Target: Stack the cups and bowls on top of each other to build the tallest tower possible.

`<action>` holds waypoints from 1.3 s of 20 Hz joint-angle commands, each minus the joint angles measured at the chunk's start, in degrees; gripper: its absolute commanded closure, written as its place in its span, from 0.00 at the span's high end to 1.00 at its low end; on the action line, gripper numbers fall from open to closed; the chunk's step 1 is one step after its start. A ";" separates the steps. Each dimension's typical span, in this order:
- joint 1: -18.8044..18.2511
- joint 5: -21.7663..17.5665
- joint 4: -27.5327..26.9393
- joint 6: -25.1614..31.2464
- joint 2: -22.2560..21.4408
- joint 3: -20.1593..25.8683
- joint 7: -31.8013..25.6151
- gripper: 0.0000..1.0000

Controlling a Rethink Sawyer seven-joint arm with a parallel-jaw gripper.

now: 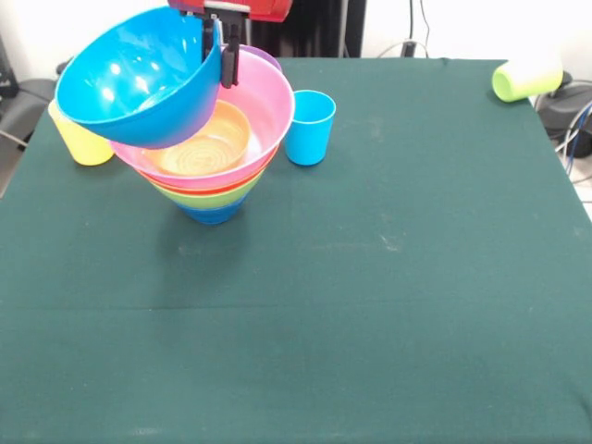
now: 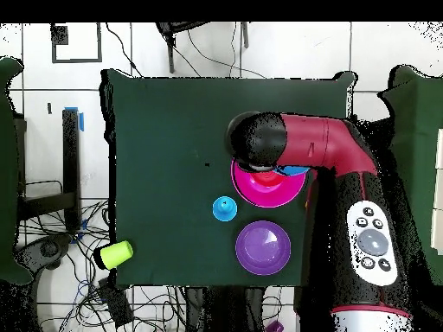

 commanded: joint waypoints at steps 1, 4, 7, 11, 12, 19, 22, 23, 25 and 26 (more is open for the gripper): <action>2.26 -1.42 6.05 -5.68 2.88 1.91 3.57 0.00; 2.64 -1.45 5.82 -5.41 2.79 1.59 3.56 0.00; 2.79 -1.54 5.69 -5.65 3.05 1.36 3.46 0.00; 3.11 -1.91 4.77 -5.90 4.15 1.11 3.38 0.00; 3.07 -1.85 4.72 -6.04 4.52 1.06 3.55 0.00; 3.14 -1.89 4.37 -6.67 5.64 0.77 3.84 0.00; 3.09 -1.91 4.56 -6.84 5.72 0.60 3.82 0.00; 2.98 -1.86 4.54 -6.70 5.65 0.64 3.62 0.00; 2.75 -1.75 4.51 -6.44 5.53 0.72 3.21 0.00; 2.49 -1.63 4.80 -6.34 5.21 0.81 2.92 0.00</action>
